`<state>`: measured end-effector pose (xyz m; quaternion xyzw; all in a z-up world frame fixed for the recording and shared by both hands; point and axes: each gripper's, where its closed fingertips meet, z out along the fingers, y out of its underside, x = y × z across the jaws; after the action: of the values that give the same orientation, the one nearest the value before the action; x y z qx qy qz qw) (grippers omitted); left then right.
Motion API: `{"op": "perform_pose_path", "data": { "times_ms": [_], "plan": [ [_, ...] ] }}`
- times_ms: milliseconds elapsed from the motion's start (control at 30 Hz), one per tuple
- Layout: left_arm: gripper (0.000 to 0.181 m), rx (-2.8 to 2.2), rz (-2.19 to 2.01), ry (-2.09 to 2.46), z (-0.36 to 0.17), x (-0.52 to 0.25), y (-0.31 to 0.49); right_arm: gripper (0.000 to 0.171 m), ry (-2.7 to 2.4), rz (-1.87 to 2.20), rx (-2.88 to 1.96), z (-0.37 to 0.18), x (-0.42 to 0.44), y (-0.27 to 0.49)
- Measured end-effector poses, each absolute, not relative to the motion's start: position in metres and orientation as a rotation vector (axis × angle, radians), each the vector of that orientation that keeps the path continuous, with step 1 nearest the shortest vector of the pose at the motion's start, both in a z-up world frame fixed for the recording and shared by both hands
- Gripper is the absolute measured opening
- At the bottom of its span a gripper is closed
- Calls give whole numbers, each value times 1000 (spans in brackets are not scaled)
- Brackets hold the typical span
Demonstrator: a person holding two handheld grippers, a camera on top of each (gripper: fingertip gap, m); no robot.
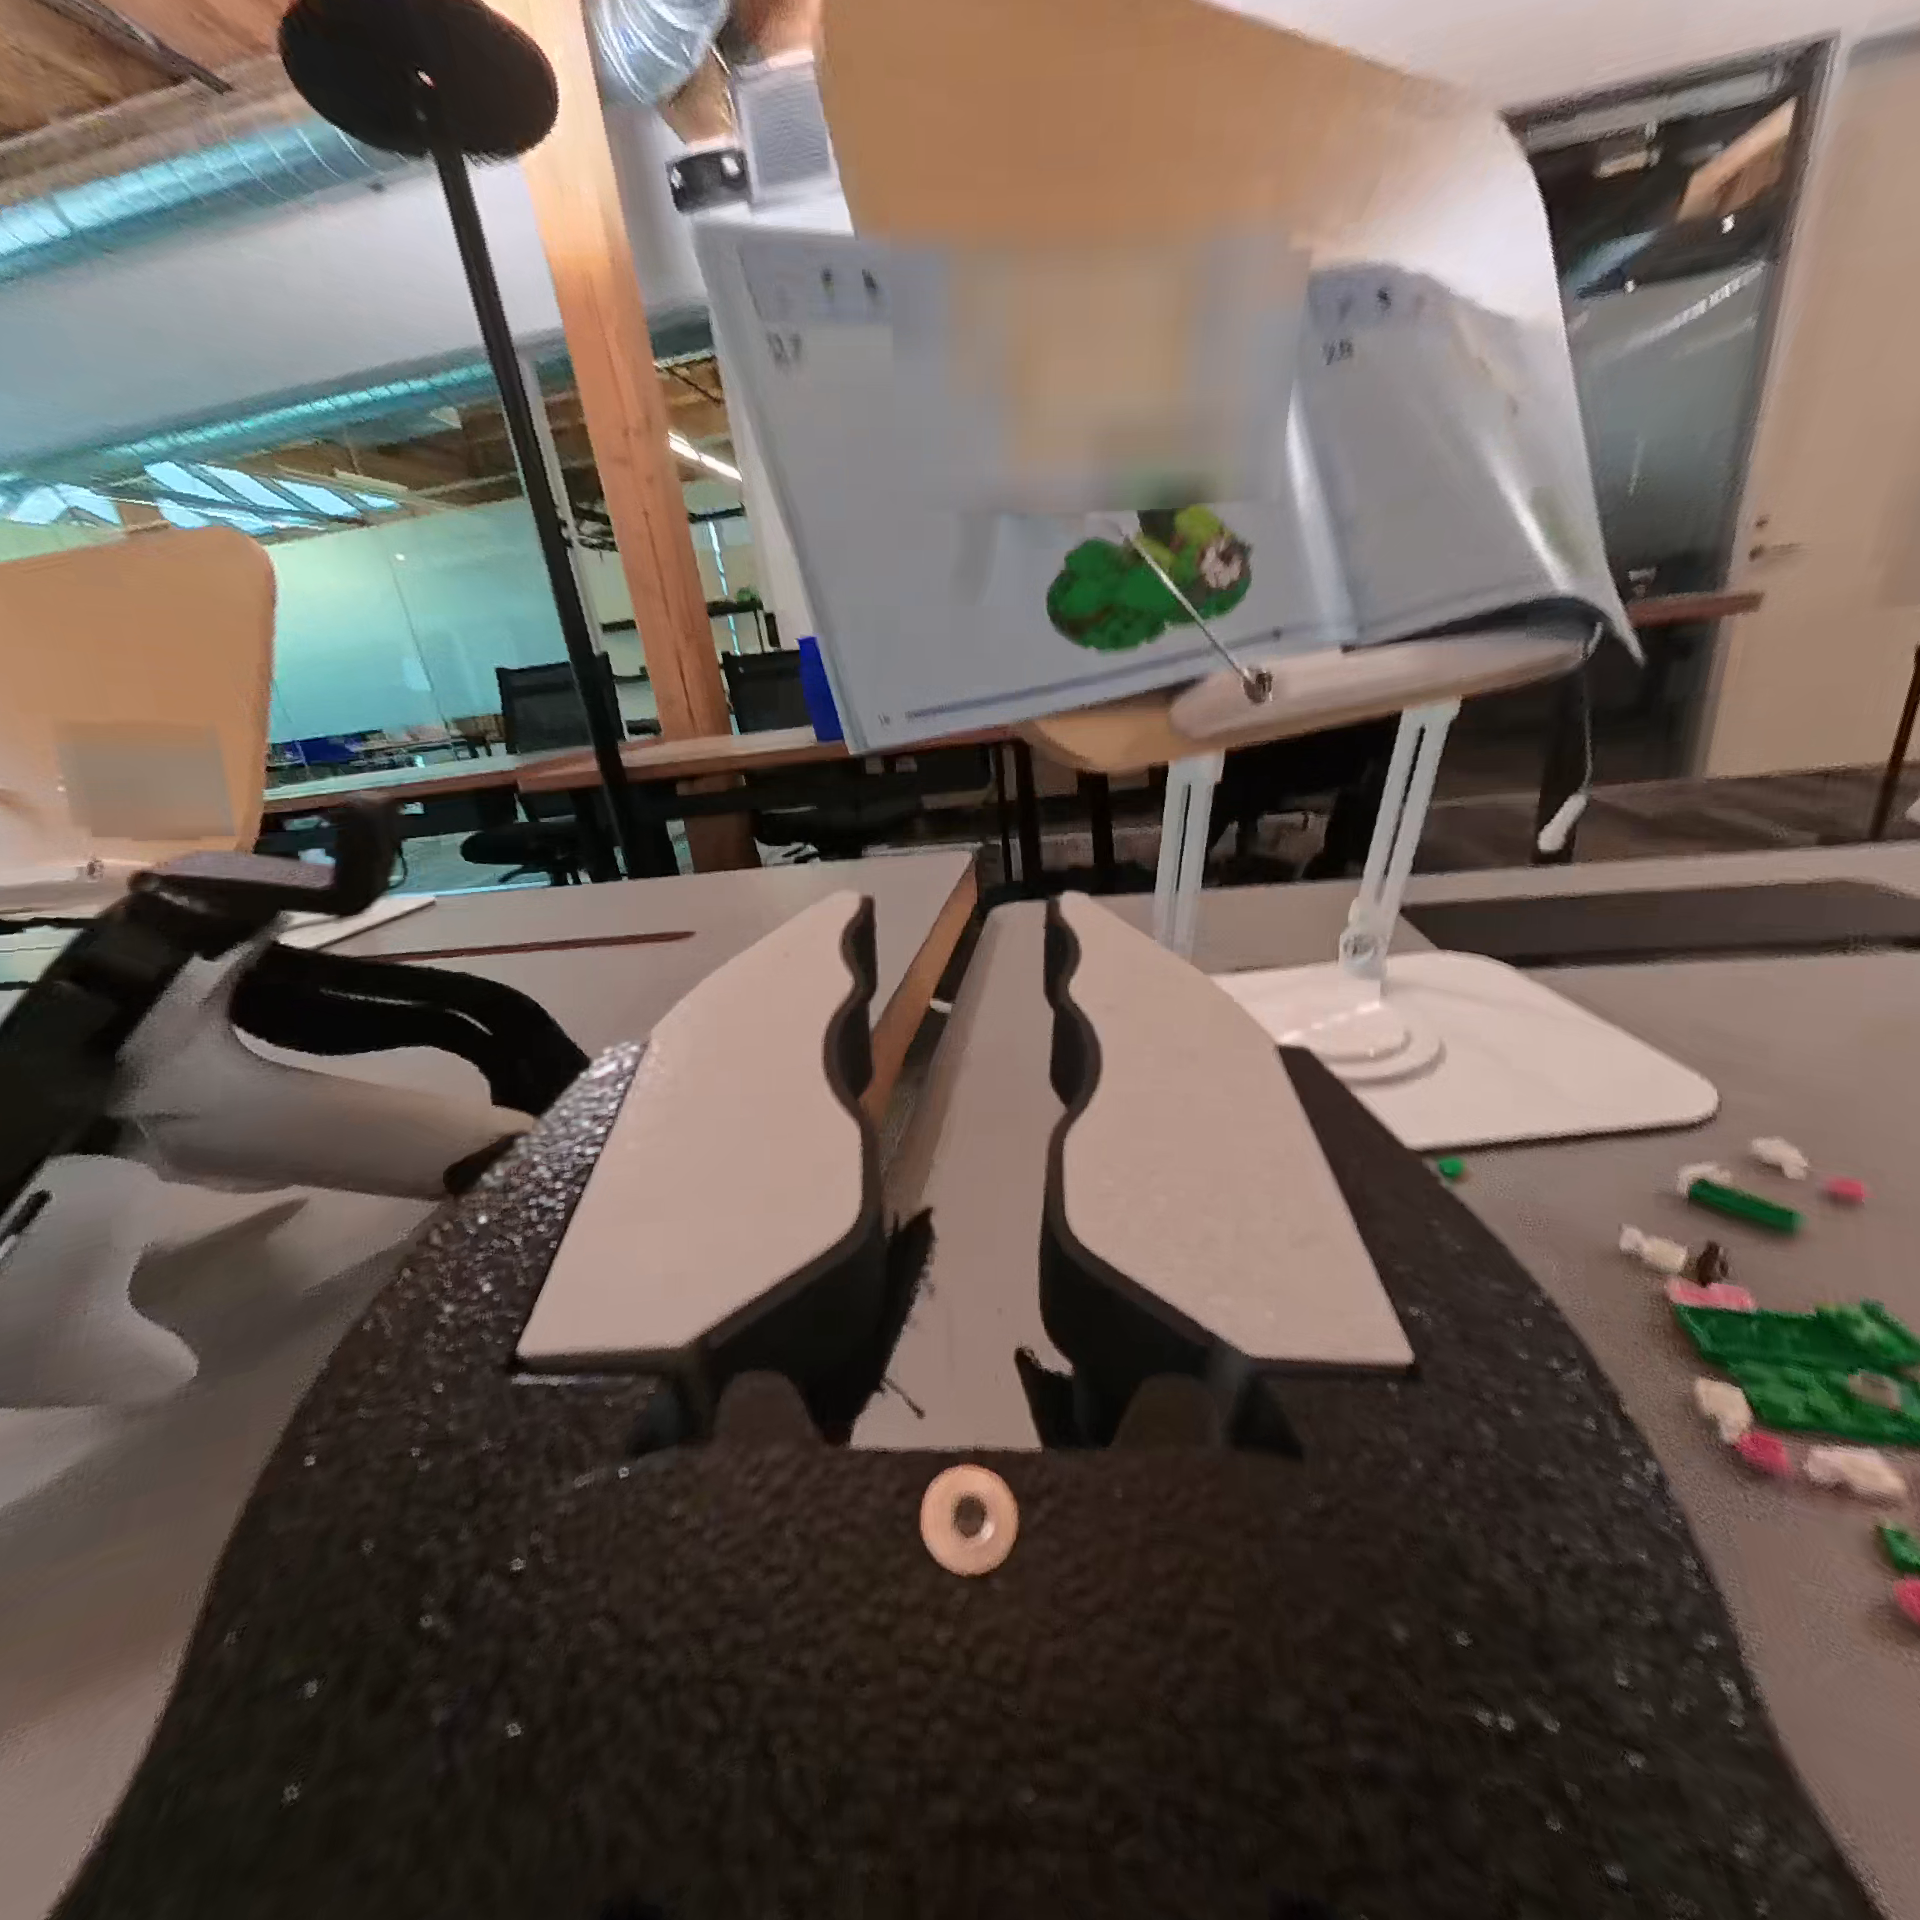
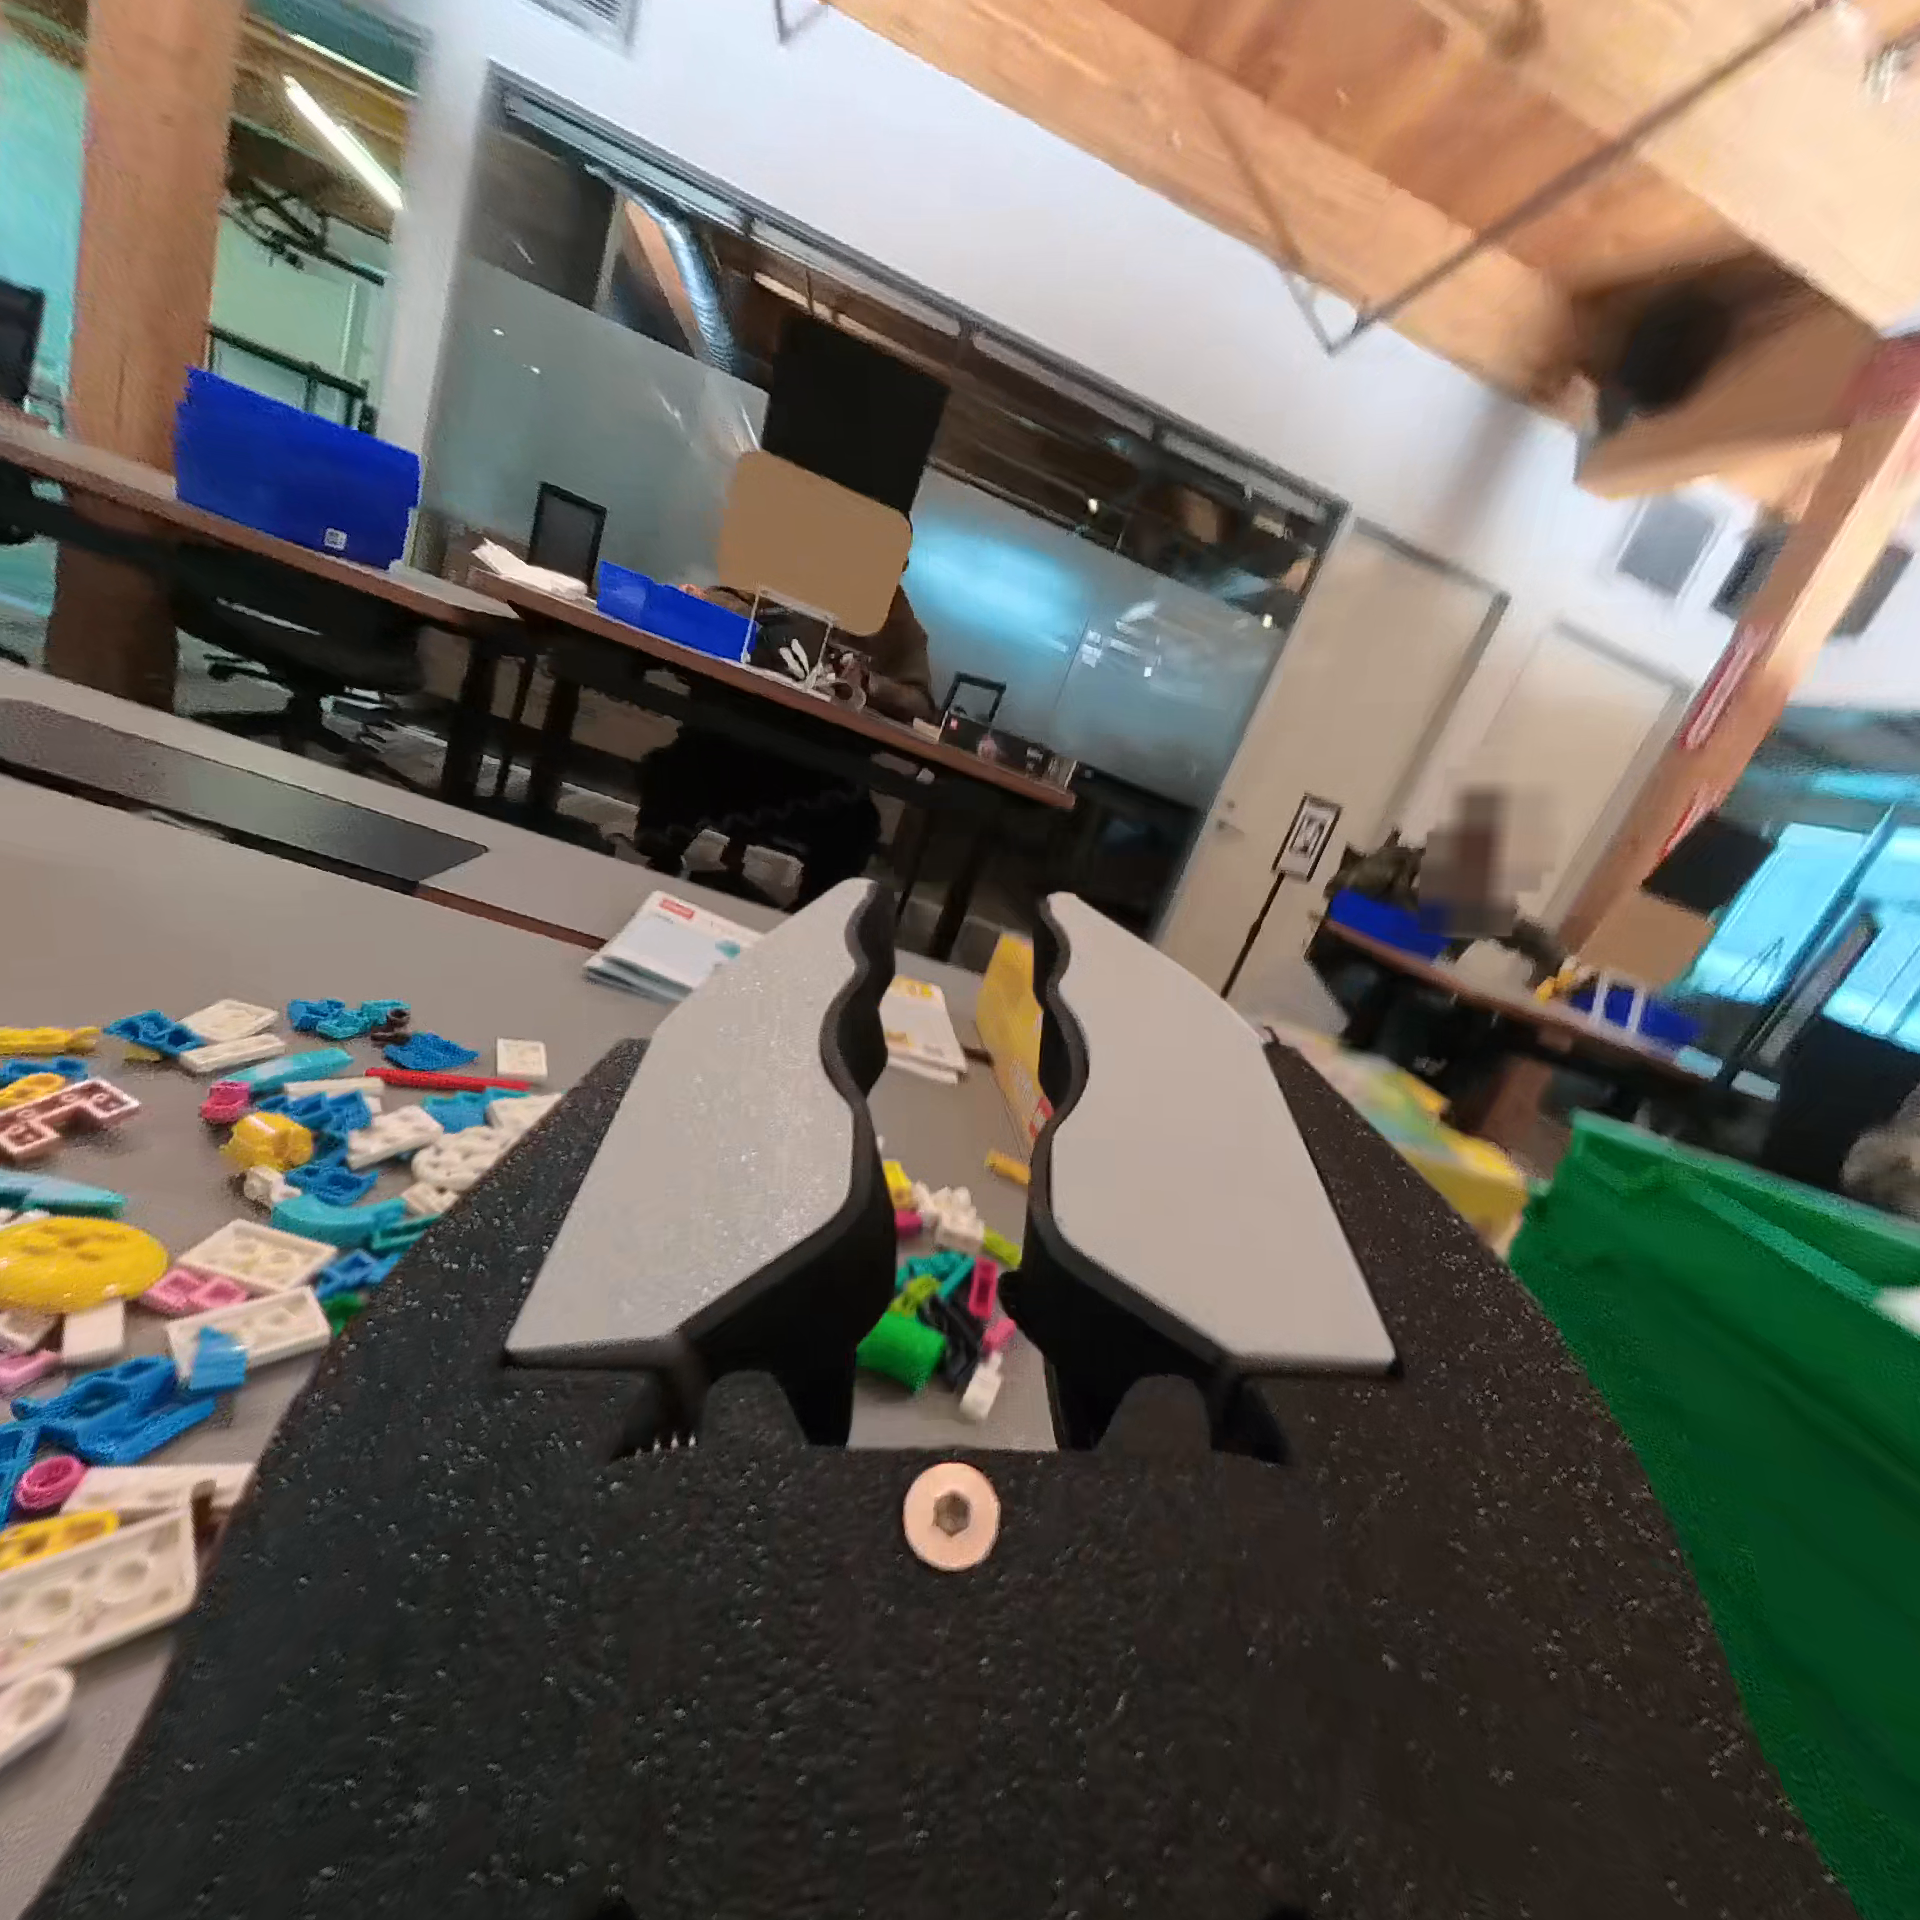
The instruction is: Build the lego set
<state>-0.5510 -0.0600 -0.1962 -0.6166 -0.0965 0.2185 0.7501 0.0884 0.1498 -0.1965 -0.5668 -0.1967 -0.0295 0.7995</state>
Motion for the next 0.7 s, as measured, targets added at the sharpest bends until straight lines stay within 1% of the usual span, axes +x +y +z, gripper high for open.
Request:
{"op": "perform_pose_path", "data": {
  "times_ms": [67, 167, 267, 367, 467, 567, 700],
  "plan": [
    [20, -1357, 487, -142, -203, -547, -60, 24, -368, 11, -1249, -205, 97, 155],
    [16, -1290, 545, -94, -199, -547, -66, 21, -335, 69, -1258, -211, 96, 157],
    [10, -1285, 505, -49, -201, -538, -61, 18, -369, 64, -1267, -214, 91, 156],
    [8, -1314, 497, 7, -207, -530, -53, 14, -391, 80, -1268, -216, 88, 156],
    [4, -1327, 517, 51, -209, -525, -49, 6, -409, 108, -1270, -218, 85, 156],
    [0, -1323, 507, 67, -208, -522, -49, 7, -413, 98, -1263, -218, 85, 155],
    [0, -1365, 389, 38, -214, -521, -46, 7, -451, 70, -1256, -218, 80, 153]
  ]
}}
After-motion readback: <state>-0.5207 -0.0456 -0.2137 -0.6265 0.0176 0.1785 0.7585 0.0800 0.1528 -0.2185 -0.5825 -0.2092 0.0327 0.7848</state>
